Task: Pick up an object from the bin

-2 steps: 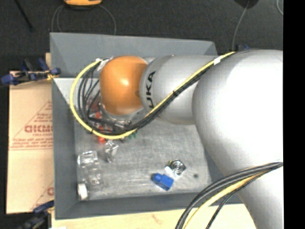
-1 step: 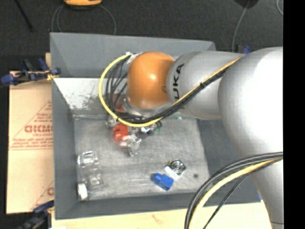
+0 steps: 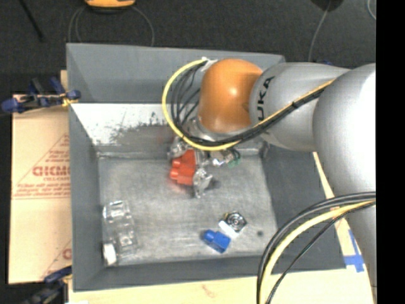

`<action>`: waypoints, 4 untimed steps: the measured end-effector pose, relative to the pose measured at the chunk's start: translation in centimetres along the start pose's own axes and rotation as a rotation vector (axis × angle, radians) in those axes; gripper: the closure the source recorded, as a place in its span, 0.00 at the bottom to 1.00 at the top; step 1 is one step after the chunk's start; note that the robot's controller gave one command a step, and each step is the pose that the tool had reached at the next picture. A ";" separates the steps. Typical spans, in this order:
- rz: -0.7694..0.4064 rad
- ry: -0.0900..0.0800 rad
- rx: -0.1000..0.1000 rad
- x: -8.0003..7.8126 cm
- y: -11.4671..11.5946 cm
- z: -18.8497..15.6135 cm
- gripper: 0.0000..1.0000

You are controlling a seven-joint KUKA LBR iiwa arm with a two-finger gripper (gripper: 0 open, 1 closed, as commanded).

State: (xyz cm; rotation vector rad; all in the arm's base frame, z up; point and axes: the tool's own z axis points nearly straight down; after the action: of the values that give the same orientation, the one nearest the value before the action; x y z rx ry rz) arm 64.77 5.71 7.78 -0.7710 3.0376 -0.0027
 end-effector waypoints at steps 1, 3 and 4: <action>-0.001 -0.004 -0.002 -0.2 0.4 -0.1 1.00; -0.224 0.001 -0.004 -1.0 2.6 -13.3 0.00; -0.282 -0.005 -0.001 1.0 -0.3 -1.3 0.00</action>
Offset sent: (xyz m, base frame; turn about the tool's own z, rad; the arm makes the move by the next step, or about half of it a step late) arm 0.0000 0.0000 0.0000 0.0000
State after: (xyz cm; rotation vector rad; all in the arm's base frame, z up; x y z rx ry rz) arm 64.01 5.01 9.09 -1.1891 2.8948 -0.0010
